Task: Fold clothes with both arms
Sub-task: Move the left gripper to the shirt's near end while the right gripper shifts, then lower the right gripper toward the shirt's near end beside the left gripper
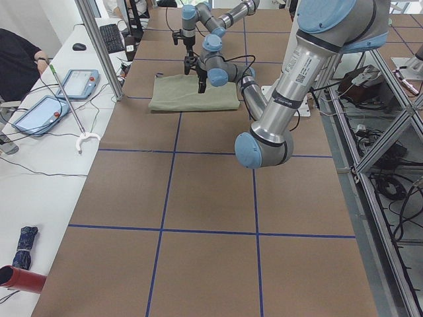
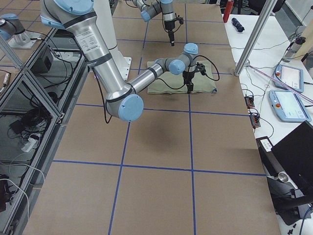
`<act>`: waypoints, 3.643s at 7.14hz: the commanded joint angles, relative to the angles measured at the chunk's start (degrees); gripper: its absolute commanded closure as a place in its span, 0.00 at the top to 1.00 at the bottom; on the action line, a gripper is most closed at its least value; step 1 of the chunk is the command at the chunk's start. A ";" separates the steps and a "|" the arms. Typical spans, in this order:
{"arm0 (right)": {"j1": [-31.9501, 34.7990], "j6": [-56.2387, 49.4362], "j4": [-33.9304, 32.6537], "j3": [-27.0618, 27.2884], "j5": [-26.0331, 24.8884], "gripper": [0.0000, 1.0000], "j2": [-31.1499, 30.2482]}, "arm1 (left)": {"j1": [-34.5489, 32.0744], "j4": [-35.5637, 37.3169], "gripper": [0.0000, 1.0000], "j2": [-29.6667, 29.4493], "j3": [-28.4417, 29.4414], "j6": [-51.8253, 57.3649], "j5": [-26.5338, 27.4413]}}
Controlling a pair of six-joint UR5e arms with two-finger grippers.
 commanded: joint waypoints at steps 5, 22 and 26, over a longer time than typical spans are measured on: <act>-4.47 14.08 0.67 13.91 1.68 1.00 -7.50 | 14.23 0.74 1.00 4.52 -2.29 -20.69 6.34; -4.56 14.16 0.67 13.12 1.50 1.00 -7.41 | 17.14 0.57 0.43 0.04 6.85 -22.91 10.92; -5.52 18.34 0.67 13.90 1.50 1.00 -7.50 | 17.23 0.83 0.00 0.22 5.62 -22.73 11.45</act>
